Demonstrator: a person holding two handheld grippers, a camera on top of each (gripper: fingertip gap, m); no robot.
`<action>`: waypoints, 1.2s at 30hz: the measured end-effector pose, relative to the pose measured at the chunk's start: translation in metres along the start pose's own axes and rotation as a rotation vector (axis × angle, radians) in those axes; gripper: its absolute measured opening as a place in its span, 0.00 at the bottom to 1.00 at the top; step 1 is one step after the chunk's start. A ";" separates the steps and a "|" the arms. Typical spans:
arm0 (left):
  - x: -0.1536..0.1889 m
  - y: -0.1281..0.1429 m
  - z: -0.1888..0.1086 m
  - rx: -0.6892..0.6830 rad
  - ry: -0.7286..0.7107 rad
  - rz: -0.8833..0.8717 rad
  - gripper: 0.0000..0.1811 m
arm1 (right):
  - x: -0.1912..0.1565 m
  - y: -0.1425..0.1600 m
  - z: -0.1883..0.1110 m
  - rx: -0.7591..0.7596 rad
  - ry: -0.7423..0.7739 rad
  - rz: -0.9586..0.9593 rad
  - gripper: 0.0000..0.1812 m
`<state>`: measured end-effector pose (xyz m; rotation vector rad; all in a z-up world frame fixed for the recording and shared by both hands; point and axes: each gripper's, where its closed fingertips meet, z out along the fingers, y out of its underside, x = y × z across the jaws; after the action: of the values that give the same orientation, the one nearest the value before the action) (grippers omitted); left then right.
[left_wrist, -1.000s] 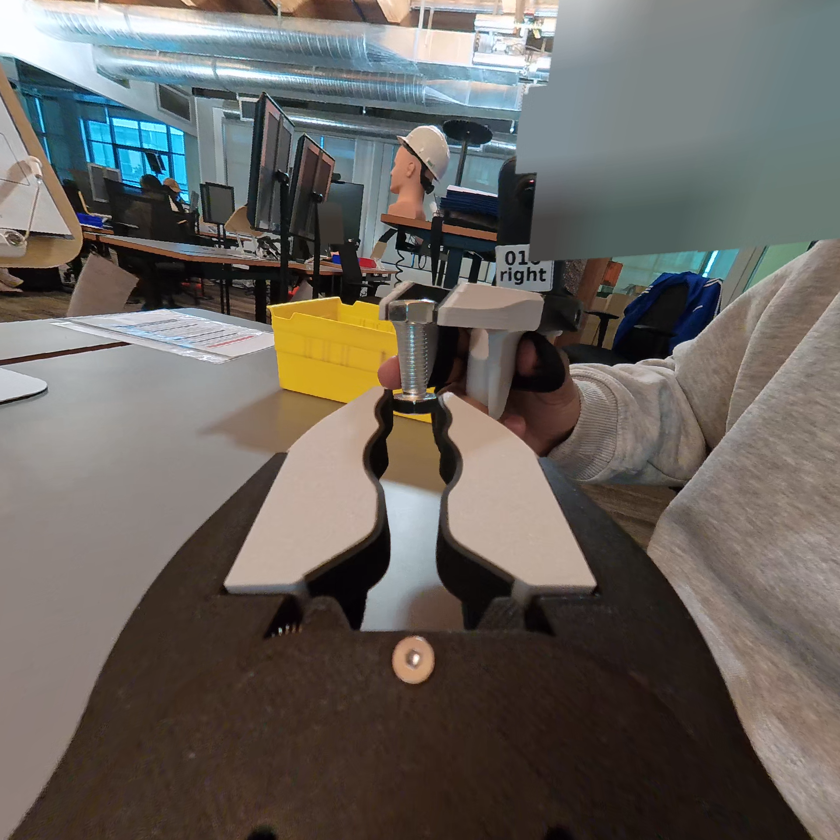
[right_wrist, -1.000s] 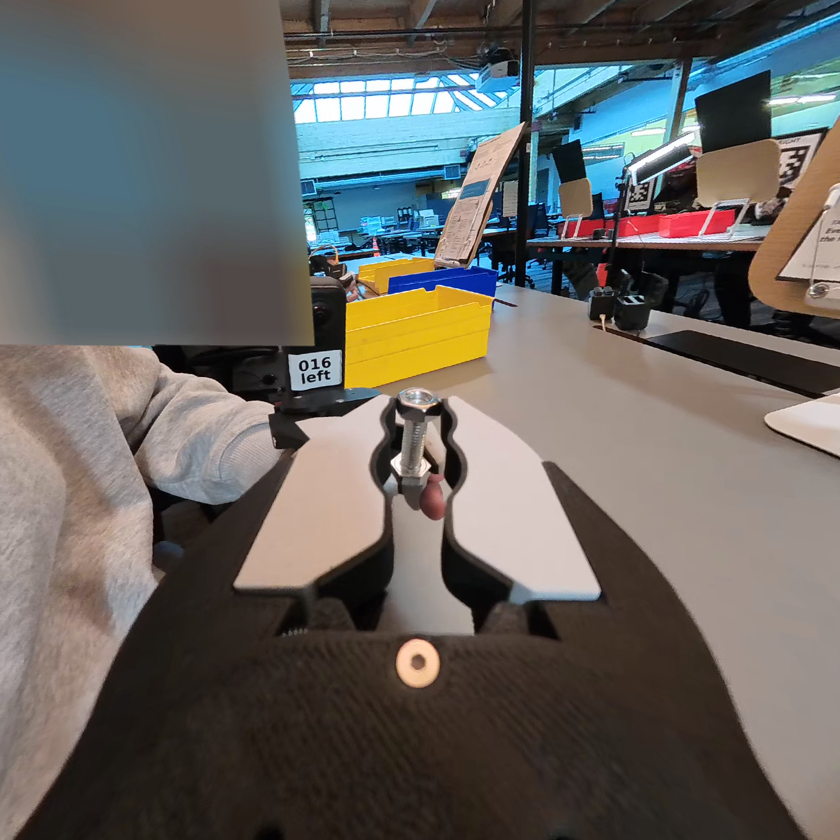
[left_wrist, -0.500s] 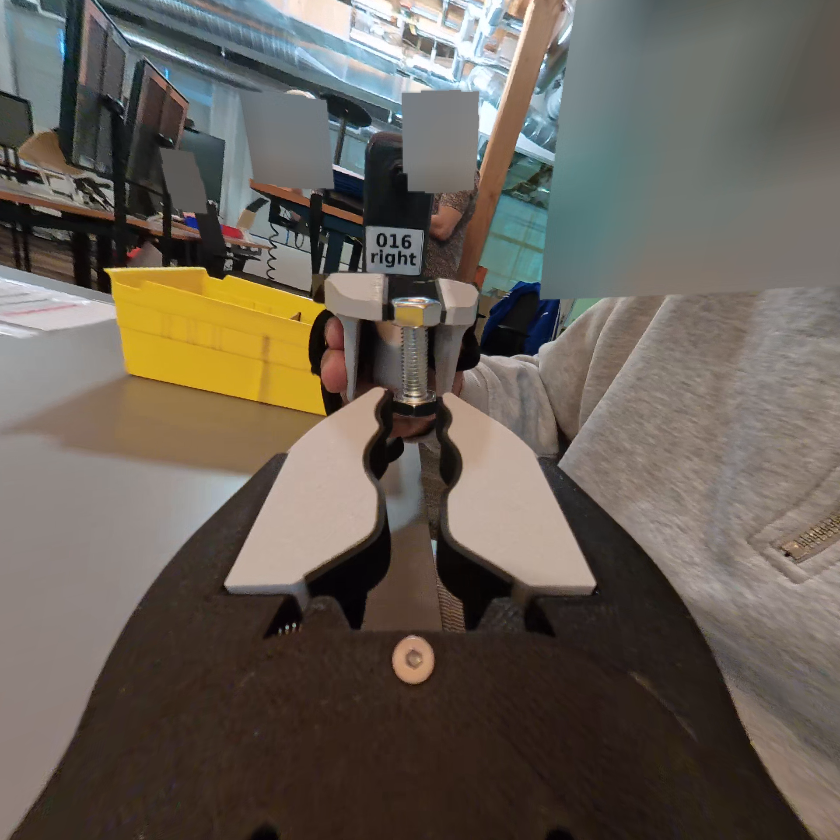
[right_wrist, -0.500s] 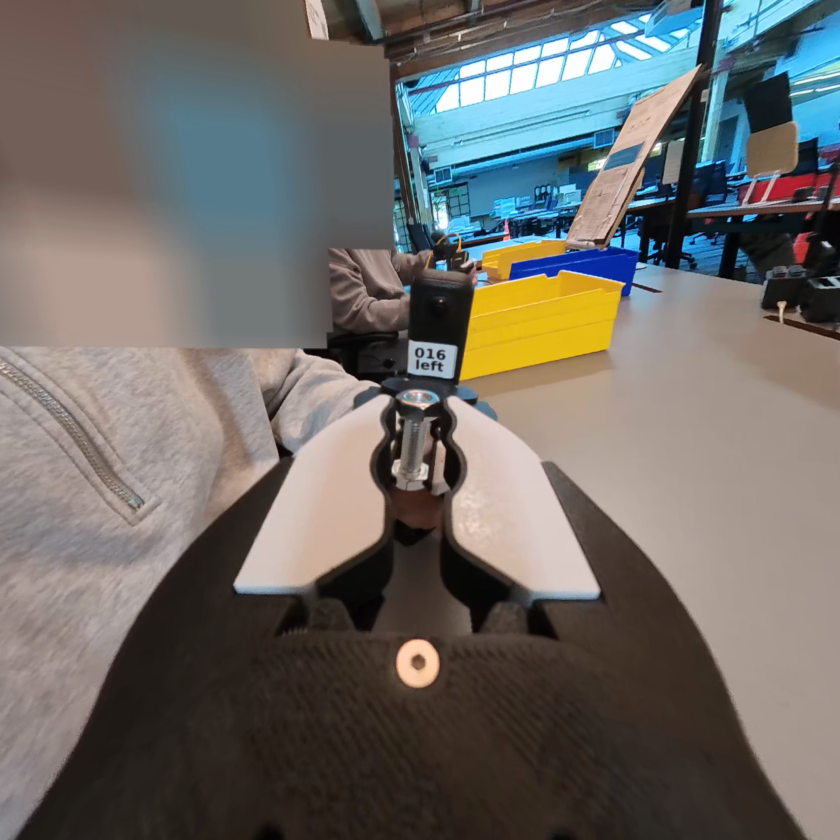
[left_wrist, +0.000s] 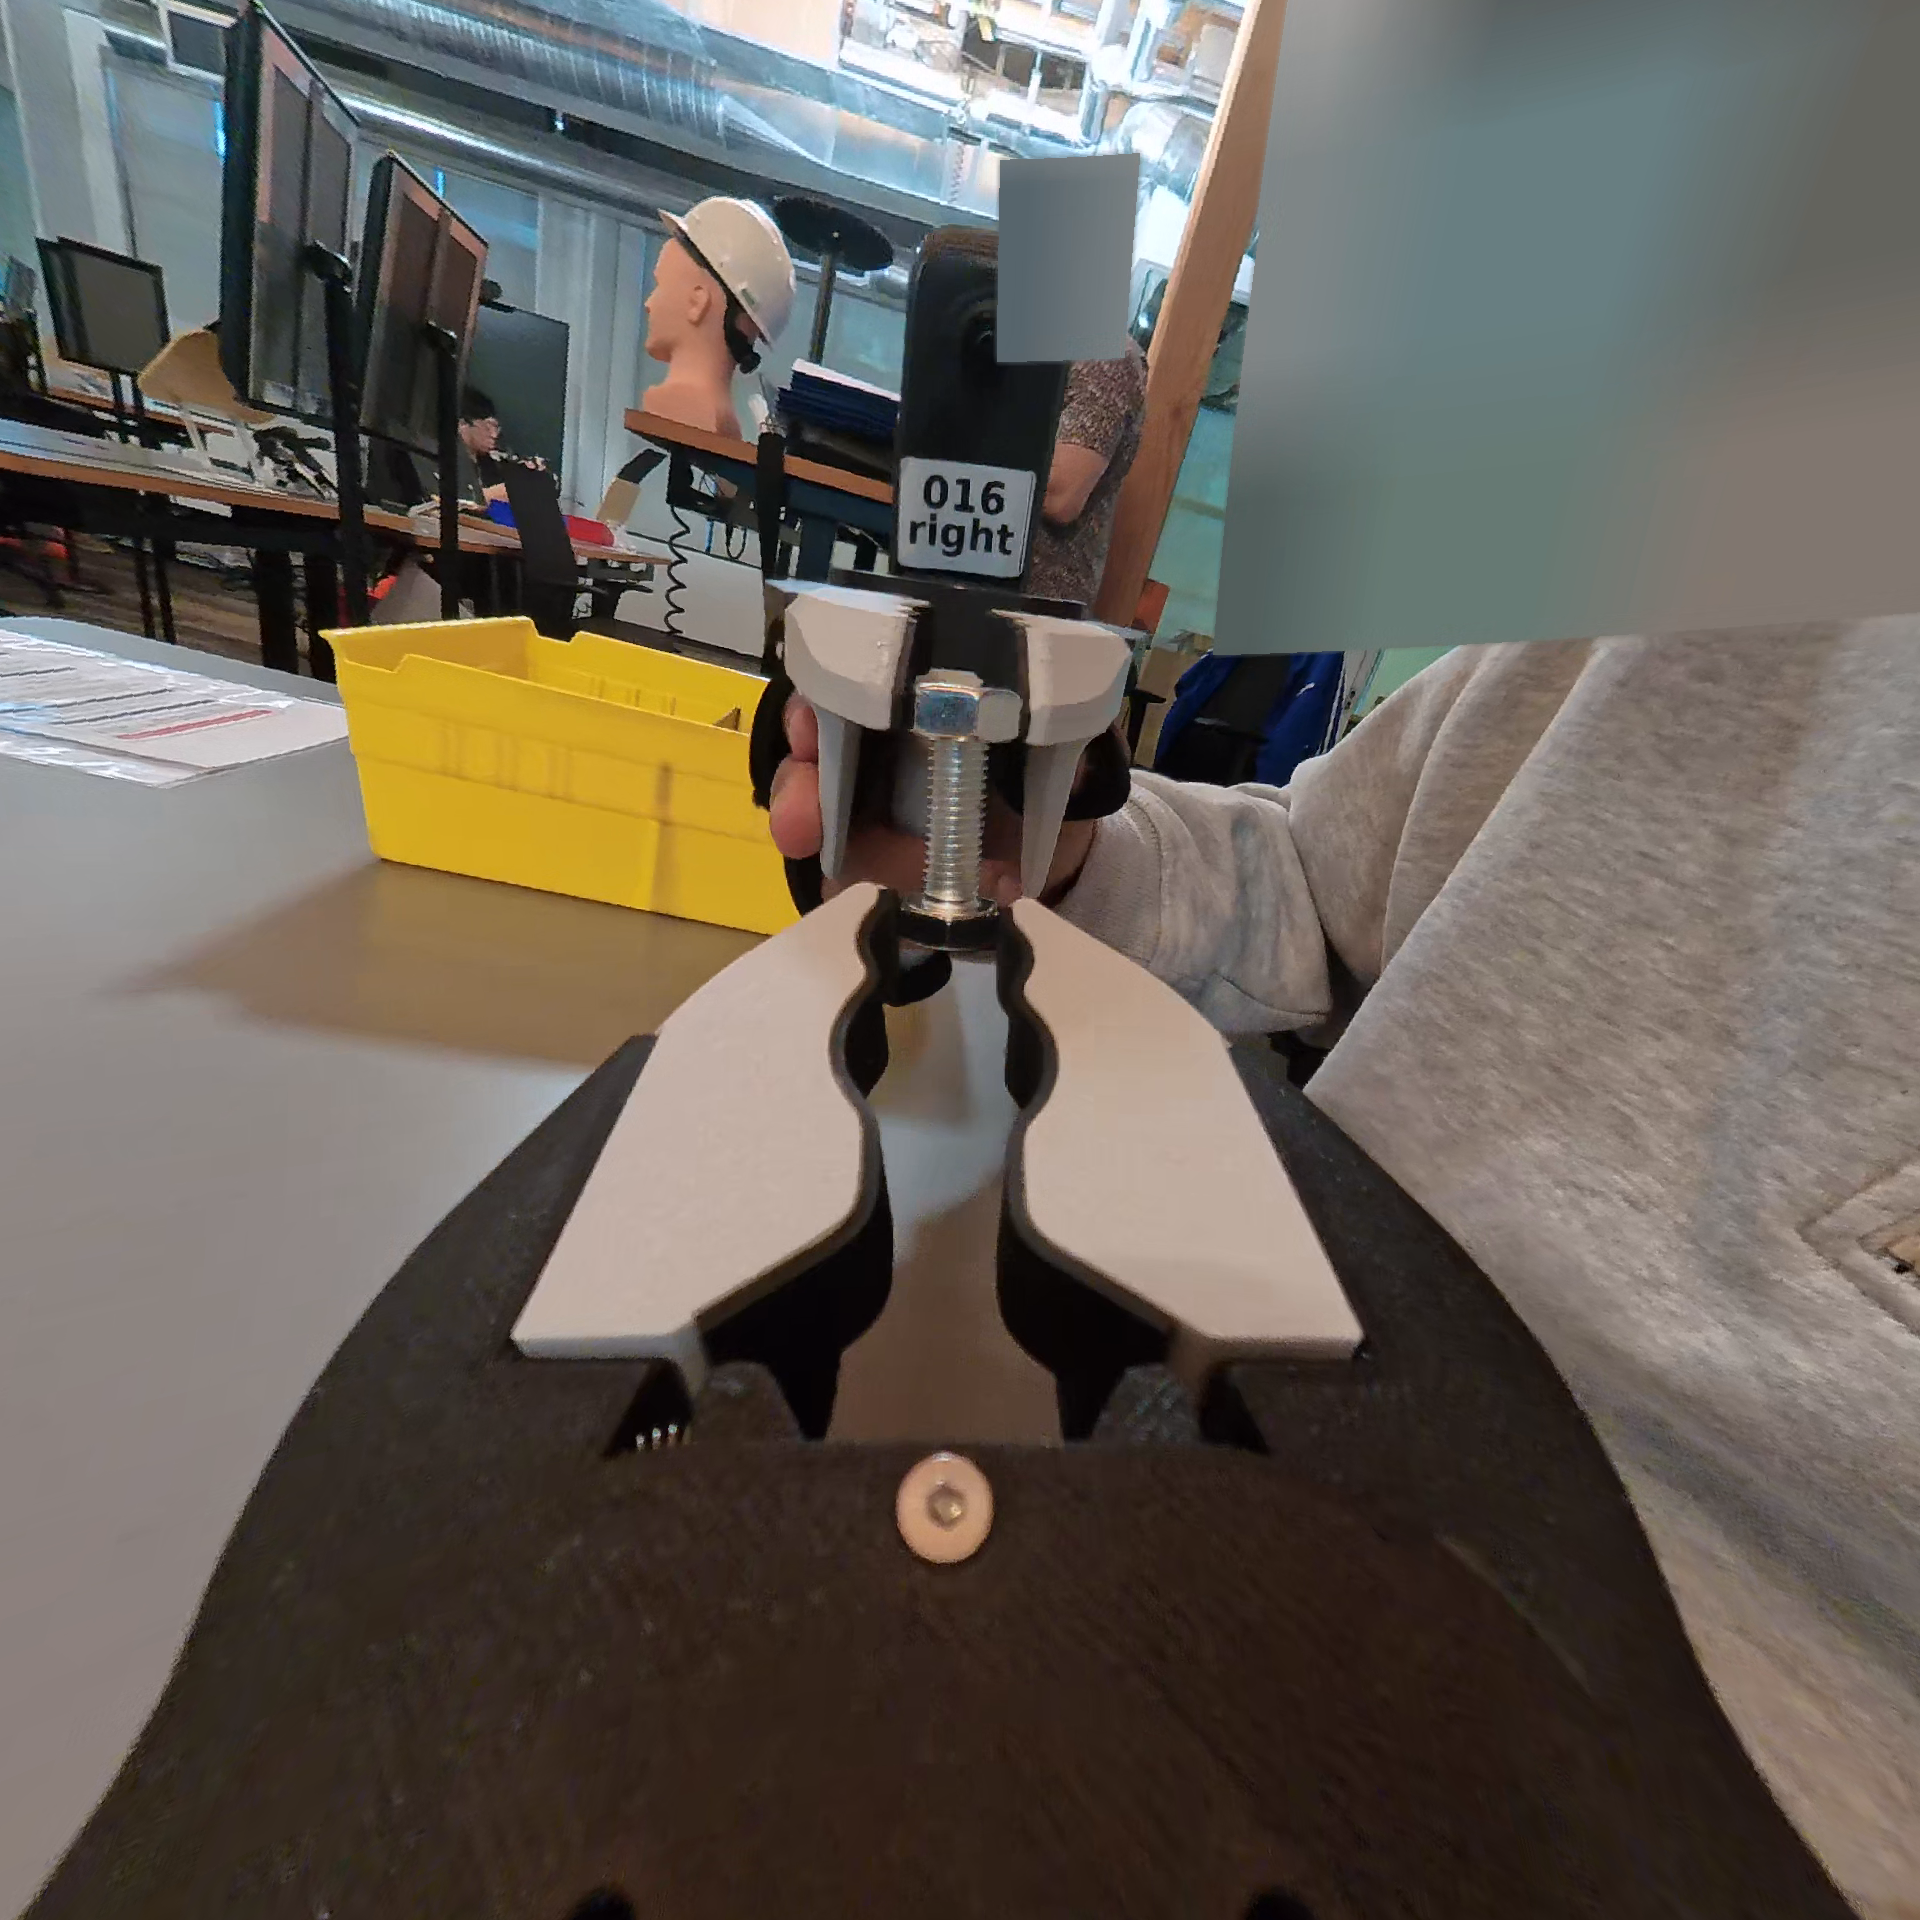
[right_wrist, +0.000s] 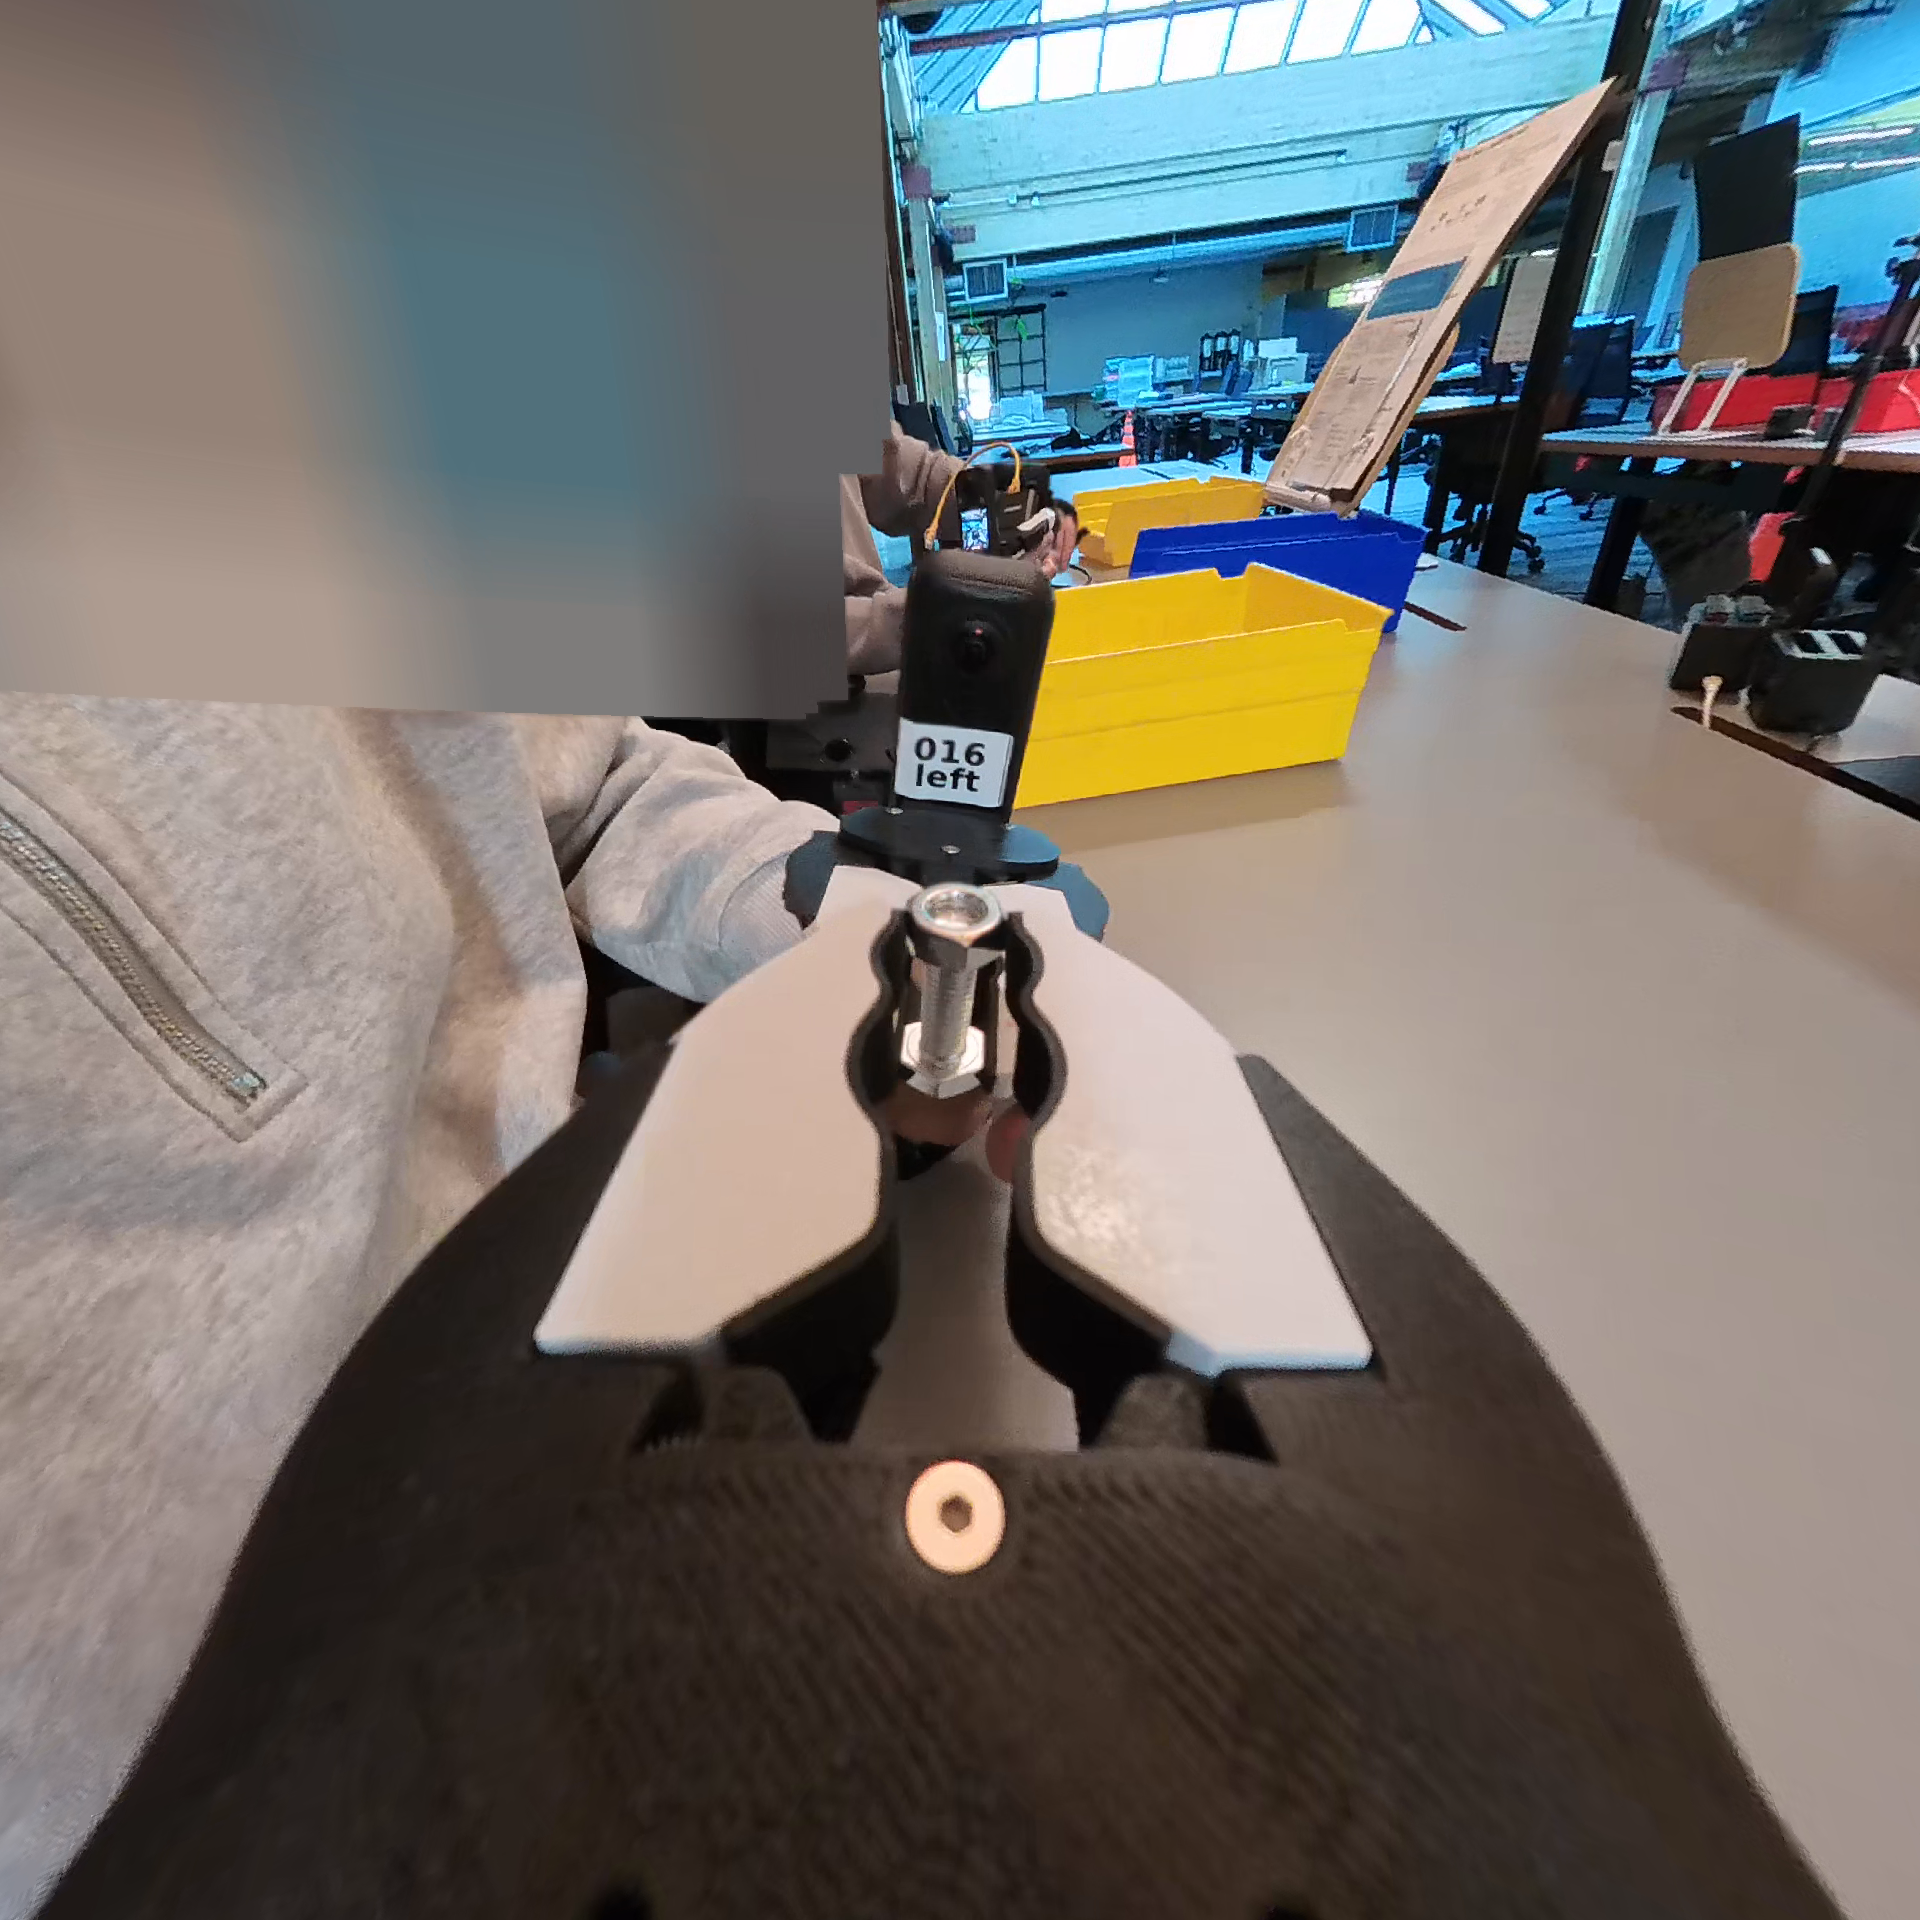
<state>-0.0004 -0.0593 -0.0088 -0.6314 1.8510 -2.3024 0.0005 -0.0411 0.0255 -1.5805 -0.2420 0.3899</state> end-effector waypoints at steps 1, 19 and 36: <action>0.002 0.000 0.000 -0.001 0.016 -0.004 0.10 | -0.002 0.000 0.000 -0.007 -0.013 -0.005 0.10; 0.022 0.000 -0.002 -0.004 0.215 -0.193 0.10 | -0.015 -0.001 -0.005 -0.087 -0.119 0.019 0.11; -0.052 0.010 -0.012 -0.149 -0.444 0.380 0.10 | 0.040 0.020 -0.006 -0.323 0.328 0.317 0.19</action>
<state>0.0400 -0.0325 -0.0328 -0.6723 1.7516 -1.6432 0.0375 -0.0318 0.0021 -1.9801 0.2119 0.3396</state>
